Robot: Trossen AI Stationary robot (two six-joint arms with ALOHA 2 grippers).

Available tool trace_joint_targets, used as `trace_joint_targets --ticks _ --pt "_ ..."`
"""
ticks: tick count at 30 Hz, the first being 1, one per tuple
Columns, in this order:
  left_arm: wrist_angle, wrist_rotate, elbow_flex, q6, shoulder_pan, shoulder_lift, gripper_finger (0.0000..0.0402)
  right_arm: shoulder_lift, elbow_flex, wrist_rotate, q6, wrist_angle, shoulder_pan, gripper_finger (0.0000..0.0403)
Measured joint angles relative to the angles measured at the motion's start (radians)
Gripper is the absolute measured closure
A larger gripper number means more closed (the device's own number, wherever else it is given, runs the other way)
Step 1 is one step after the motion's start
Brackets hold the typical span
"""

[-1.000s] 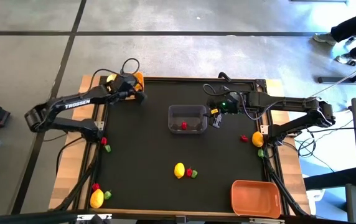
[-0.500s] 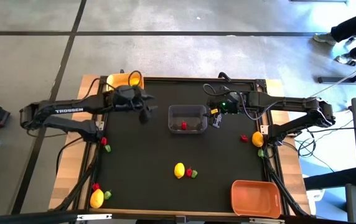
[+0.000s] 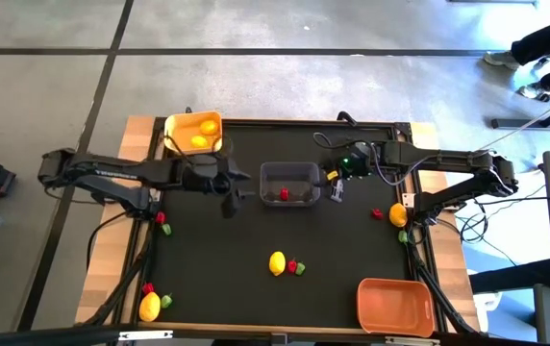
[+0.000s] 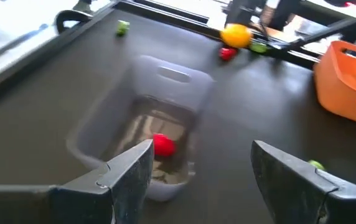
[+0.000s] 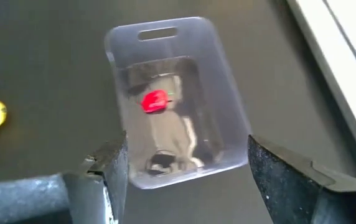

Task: Sort produce into baskets
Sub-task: Put the yellow lemon into the yellow bin

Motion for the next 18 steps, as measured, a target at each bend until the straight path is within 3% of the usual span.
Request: trace_joint_targets --ticks 6,12,18 --pt "0.113 0.001 0.0 -0.002 -0.093 0.134 0.0139 0.0 0.0 -0.117 0.014 0.001 0.019 0.0139" --pt "0.219 0.08 0.0 -0.016 -0.165 0.233 0.0139 0.0 0.0 -0.1 0.073 0.006 0.121 0.0139" --pt "0.243 0.159 0.0 0.008 -0.212 0.278 0.0139 0.0 0.0 -0.009 0.163 0.01 0.244 0.0139"
